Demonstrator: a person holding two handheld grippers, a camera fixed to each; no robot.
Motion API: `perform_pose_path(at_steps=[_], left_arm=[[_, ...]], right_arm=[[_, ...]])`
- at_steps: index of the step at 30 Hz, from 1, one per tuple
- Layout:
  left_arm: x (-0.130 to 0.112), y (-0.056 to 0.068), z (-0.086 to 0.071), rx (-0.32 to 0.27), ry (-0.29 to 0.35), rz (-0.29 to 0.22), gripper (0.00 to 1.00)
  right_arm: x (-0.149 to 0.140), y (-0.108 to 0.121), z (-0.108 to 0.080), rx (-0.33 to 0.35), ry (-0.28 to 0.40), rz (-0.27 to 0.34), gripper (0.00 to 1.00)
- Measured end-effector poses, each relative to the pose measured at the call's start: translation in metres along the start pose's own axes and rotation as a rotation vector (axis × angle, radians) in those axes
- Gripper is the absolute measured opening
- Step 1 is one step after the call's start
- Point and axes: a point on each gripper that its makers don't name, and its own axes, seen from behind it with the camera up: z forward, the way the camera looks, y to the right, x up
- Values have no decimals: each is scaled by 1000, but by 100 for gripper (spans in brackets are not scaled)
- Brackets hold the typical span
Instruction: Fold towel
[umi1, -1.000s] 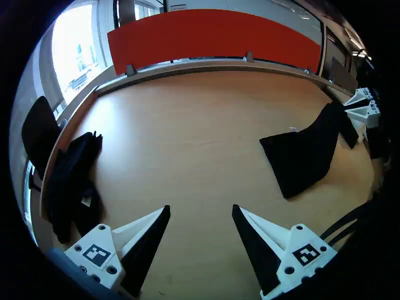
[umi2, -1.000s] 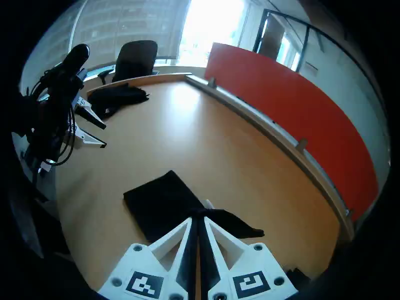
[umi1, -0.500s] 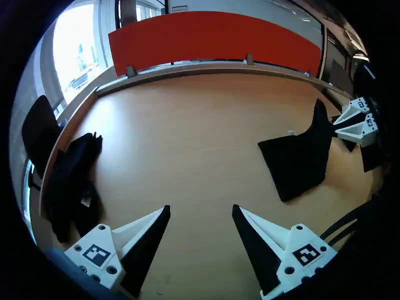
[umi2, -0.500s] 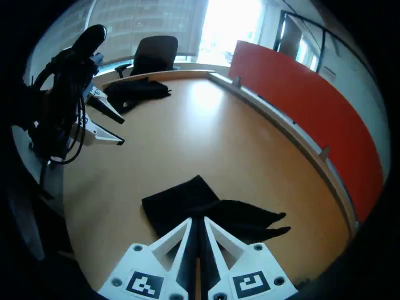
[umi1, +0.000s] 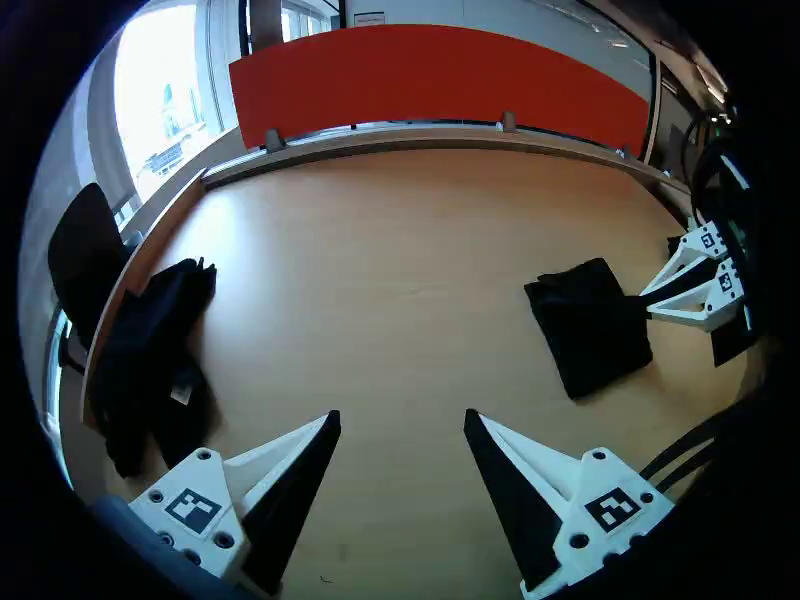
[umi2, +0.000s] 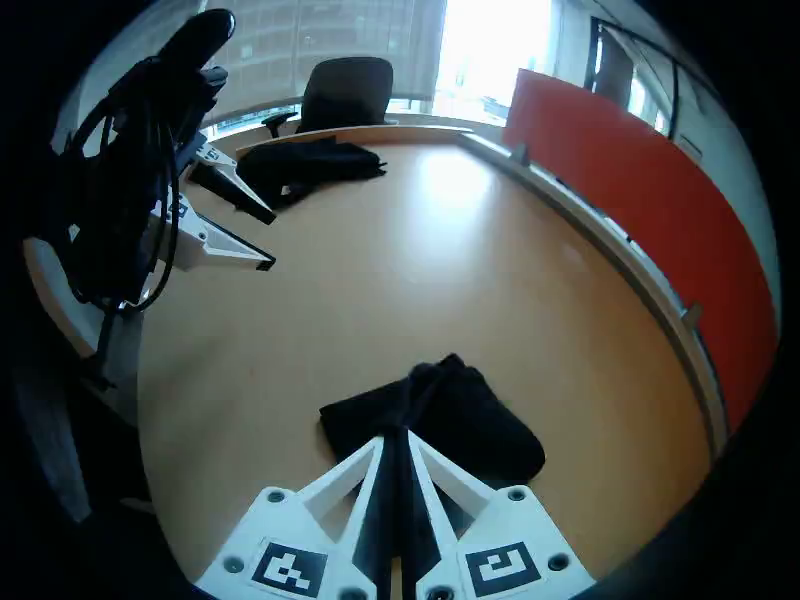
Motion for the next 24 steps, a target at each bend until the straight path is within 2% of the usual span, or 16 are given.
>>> perform_pose_path(at_steps=[13, 19, 24], left_arm=[[0, -5, 0, 2, 2, -3, 91], [0, -4, 0, 0, 4, -1, 92], [0, -5, -1, 2, 4, -2, 92]], right_arm=[[-3, -2, 5, 11, -14, 20, 10], [-5, -3, 7, 9, -18, 33, 45], [-6, -3, 7, 7, -17, 43, 61]])
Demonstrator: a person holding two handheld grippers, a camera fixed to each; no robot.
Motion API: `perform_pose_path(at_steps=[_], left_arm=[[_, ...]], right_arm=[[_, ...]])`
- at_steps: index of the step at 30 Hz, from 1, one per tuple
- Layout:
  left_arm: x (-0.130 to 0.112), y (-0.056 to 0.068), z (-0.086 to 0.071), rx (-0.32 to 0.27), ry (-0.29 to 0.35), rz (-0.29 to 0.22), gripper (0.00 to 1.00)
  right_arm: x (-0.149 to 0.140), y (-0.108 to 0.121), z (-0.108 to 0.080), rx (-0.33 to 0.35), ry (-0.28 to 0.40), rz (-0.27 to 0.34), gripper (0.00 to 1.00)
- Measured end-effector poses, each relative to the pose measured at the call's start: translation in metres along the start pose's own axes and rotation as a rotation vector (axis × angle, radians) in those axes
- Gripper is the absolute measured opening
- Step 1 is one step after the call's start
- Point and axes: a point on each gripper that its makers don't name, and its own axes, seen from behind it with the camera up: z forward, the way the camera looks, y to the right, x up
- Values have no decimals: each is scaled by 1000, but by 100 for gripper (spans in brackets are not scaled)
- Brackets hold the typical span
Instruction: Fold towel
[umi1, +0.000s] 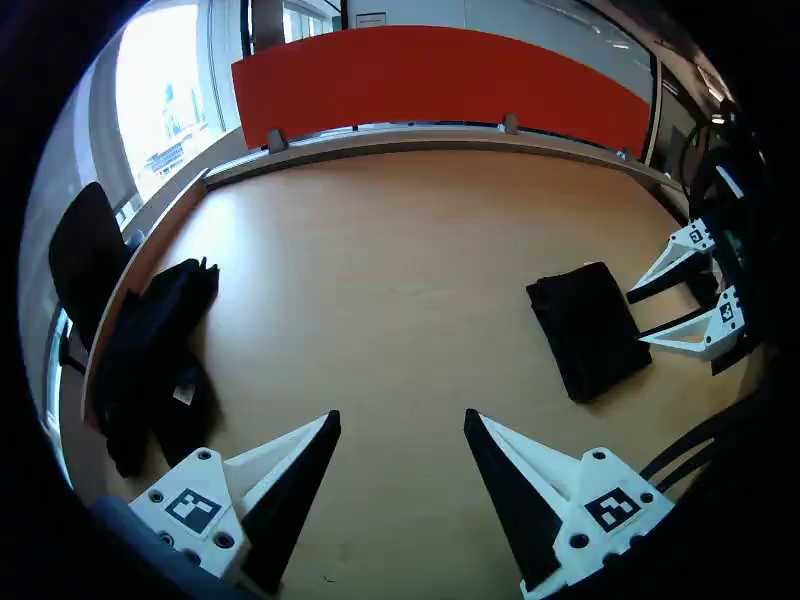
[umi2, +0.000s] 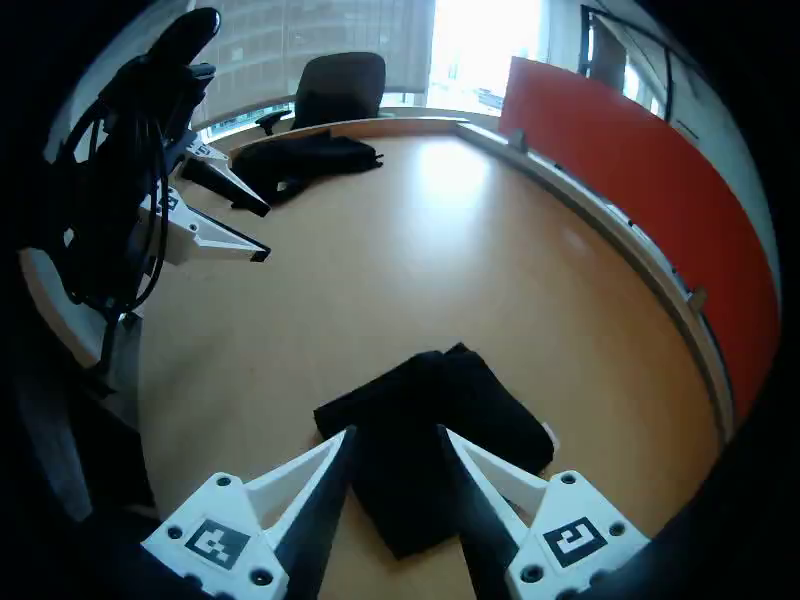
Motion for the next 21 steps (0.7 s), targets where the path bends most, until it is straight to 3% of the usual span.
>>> perform_pose_path(at_steps=[10, 21], left_arm=[[1, 1, -1, 1, 3, 0, 91], [2, 1, -1, 3, 4, 2, 91]], right_arm=[[-13, 5, -3, -20, -15, 33, 72], [-49, 9, -8, -43, -58, 87, 72]])
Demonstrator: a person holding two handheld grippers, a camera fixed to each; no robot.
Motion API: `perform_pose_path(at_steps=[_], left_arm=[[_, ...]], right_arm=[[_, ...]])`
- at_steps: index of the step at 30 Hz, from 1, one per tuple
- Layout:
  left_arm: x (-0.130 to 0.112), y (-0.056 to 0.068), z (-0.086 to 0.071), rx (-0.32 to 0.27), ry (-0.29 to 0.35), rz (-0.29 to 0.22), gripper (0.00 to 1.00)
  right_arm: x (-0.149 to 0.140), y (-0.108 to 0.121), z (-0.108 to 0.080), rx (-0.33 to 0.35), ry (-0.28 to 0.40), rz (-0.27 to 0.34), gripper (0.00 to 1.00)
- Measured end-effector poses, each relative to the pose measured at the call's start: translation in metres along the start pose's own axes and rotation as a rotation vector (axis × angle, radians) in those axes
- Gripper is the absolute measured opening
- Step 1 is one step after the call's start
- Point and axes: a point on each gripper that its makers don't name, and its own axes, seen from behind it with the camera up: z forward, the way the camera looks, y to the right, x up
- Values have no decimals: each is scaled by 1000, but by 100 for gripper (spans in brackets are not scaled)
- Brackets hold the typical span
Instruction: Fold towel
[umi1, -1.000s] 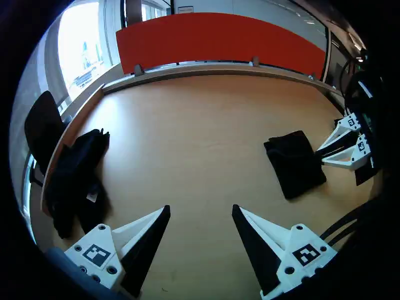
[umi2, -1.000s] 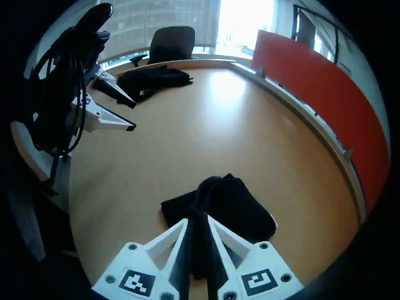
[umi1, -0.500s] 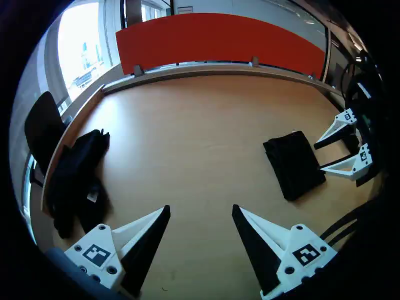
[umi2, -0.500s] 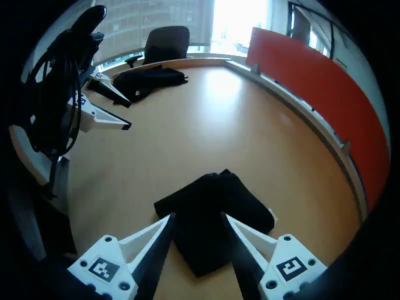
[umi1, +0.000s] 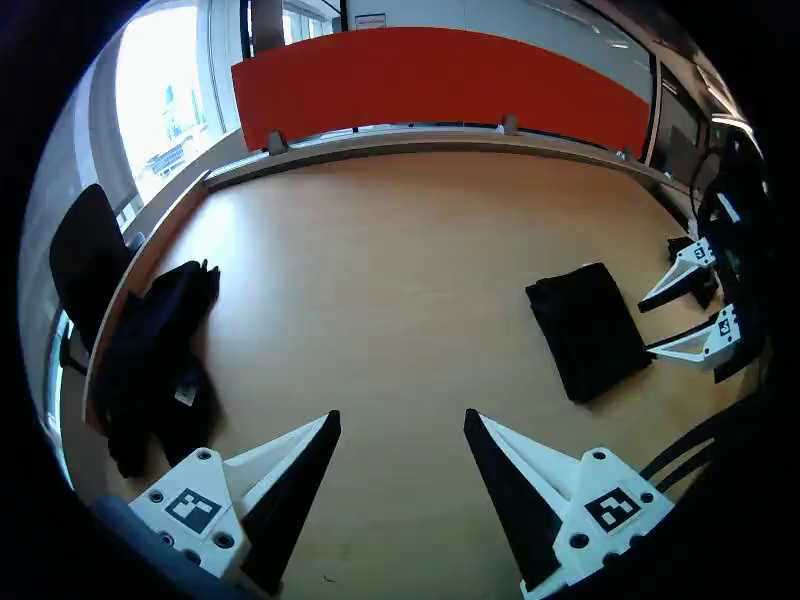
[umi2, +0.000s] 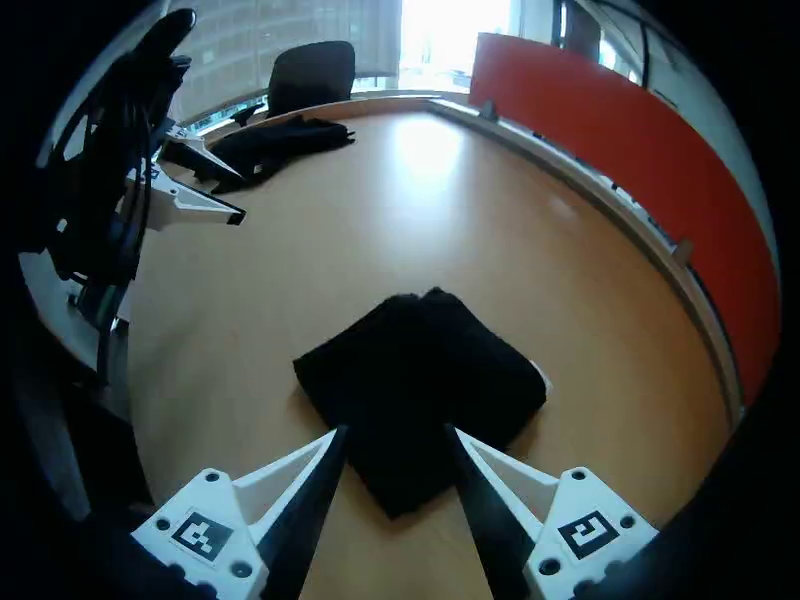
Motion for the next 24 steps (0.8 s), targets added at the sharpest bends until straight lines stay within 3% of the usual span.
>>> perform_pose_path(at_steps=[10, 24], left_arm=[[1, 0, -1, 1, 0, 2, 91], [0, -1, -2, 2, -1, 0, 92]], right_arm=[[-29, 9, -6, -22, -37, 33, 81], [-59, 4, -1, -18, -81, 59, 81]])
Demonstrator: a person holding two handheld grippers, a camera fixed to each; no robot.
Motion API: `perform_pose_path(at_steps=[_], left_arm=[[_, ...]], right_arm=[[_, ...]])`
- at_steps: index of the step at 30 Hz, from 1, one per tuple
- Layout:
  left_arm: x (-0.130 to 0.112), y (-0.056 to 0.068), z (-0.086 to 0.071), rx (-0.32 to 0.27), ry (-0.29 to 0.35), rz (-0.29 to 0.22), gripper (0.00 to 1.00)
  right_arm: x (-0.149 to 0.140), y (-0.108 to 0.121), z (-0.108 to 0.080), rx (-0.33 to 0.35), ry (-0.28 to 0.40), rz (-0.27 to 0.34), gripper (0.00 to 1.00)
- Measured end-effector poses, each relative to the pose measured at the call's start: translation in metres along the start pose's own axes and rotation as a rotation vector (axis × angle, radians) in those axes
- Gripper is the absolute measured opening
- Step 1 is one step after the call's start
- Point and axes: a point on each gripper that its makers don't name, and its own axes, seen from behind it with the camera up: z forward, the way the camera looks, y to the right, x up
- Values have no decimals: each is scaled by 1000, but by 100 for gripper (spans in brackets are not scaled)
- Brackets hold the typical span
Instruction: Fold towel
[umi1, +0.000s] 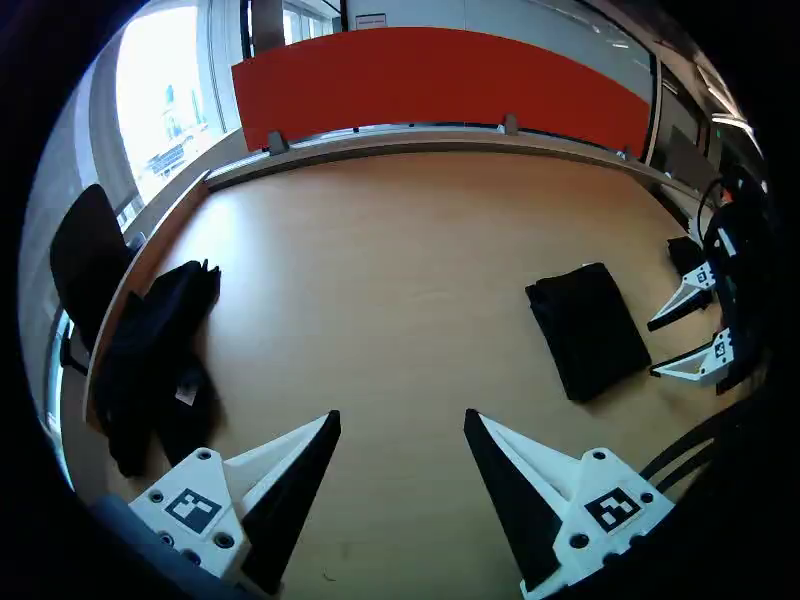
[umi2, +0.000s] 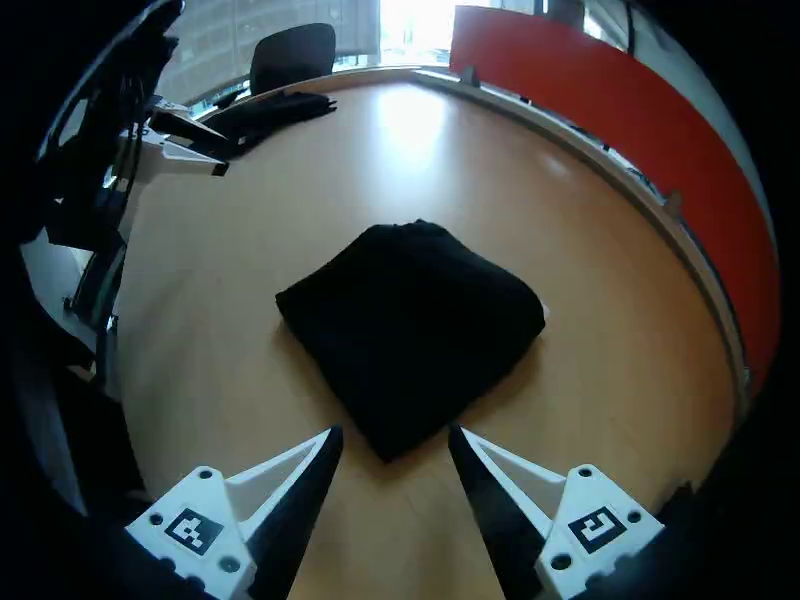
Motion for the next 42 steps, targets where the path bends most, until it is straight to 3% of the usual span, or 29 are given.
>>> perform_pose_path(at_steps=[10, 17, 28, 32, 42], left_arm=[[-1, 3, 1, -3, -1, 1, 92], [0, 3, 0, -5, 1, 1, 92], [1, 3, -1, -5, 1, 0, 92], [1, 4, 0, -6, 1, 2, 91], [-2, 5, 0, -9, 0, 2, 92]], right_arm=[[-12, -2, 6, 9, -16, 33, 74], [-15, -2, 9, 12, -23, 54, 49], [-20, 0, 11, 6, -28, 68, 23], [-20, 0, 11, 4, -27, 76, 10], [-18, -1, 10, -1, -12, 83, 4]])
